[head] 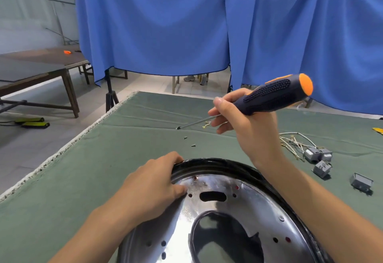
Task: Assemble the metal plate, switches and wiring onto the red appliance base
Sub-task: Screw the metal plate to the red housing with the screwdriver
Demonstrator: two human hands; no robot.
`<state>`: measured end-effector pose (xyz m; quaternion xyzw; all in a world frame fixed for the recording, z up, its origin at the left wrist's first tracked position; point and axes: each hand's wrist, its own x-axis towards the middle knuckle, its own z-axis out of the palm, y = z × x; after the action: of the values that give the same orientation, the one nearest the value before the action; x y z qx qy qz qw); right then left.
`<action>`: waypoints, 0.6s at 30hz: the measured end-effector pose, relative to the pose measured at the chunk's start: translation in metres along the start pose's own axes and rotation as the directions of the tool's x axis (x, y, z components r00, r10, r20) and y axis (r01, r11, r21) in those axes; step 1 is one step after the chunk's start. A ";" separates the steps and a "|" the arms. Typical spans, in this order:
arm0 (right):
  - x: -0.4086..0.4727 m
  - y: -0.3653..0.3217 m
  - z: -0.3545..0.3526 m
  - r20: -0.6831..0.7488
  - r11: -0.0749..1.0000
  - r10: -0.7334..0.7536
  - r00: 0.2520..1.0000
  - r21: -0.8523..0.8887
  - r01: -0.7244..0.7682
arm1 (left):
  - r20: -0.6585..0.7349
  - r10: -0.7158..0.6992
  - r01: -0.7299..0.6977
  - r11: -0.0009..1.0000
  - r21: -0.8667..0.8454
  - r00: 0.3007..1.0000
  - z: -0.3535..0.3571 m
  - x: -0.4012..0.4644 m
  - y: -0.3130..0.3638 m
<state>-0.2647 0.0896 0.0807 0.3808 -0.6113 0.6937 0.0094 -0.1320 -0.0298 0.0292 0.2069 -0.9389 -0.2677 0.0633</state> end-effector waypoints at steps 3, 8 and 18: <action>-0.003 0.006 0.008 0.034 0.999 -0.009 0.999 -0.035 0.010 | 0.005 0.015 -0.015 0.999 -0.036 1.000 0.002 0.001 -0.003; -0.009 0.011 0.006 0.073 0.991 -0.045 0.996 -0.124 0.054 | -0.009 0.044 -0.044 0.996 -0.082 0.999 0.002 0.003 -0.007; -0.011 0.014 0.003 0.036 0.996 -0.046 0.998 -0.076 0.048 | 0.016 0.098 -0.095 0.986 -0.139 0.995 0.005 0.008 -0.010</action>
<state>-0.2616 0.0884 0.0629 0.4062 -0.6284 0.6627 0.0299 -0.1372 -0.0383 0.0198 0.1531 -0.9276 -0.3312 0.0797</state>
